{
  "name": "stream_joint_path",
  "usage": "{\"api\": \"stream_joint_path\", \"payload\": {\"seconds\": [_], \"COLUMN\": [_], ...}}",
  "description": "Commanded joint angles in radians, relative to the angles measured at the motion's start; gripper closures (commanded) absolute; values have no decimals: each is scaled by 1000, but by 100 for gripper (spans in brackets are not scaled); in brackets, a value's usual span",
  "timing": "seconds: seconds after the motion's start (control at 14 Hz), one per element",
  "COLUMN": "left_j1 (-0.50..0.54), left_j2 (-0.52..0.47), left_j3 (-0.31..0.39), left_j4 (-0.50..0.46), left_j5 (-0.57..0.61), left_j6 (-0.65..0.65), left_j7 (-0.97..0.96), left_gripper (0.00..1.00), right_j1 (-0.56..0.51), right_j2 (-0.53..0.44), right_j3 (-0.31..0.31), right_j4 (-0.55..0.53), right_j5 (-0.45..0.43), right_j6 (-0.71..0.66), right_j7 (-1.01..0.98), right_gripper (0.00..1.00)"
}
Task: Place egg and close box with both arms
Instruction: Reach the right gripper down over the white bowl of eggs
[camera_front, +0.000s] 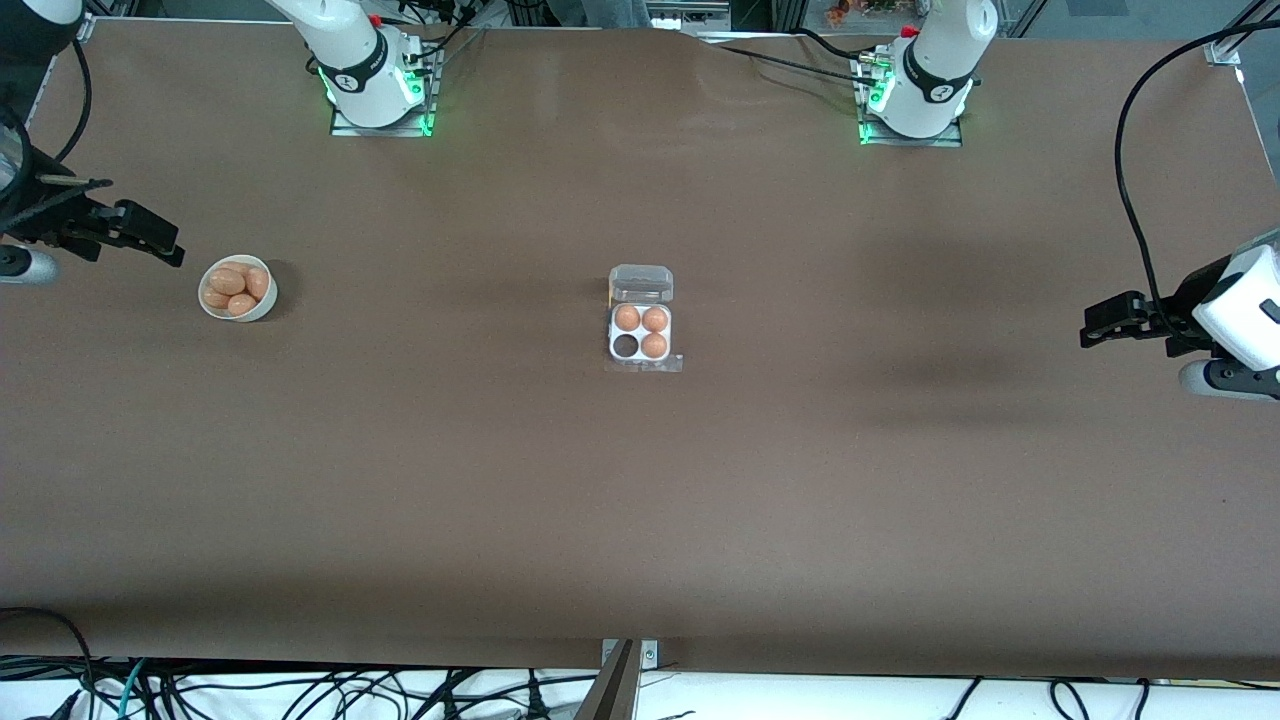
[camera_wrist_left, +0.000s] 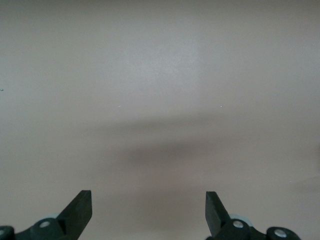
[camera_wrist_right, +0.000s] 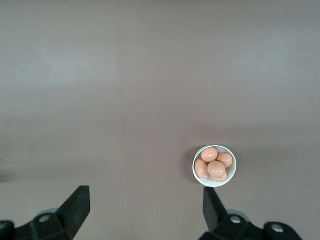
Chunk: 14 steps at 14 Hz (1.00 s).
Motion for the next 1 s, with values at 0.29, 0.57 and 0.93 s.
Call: {"api": "stream_joint_path", "payload": {"seconds": [0.29,0.57,0.93], "left_j1": [3,3,3], "left_j2": [16,16,16], "left_j3": [-3,-3,-3], "left_j4": [30,30,30], "left_j5": [-7,-7,-7], "left_j6": [-8,-8,-8], "left_j7": [-2,-2,-2], "left_gripper": [0,0,0], "right_j1": [-15,-17,-17], "right_j2": [161,130,78], "right_j3": [-8,-92,-229], "right_j4": [-56,-278,-550], "right_j5": [-14,-18,-17], "right_j6": [-21,169,526], "right_j7": [-69,-103,-357], "right_gripper": [0,0,0]}}
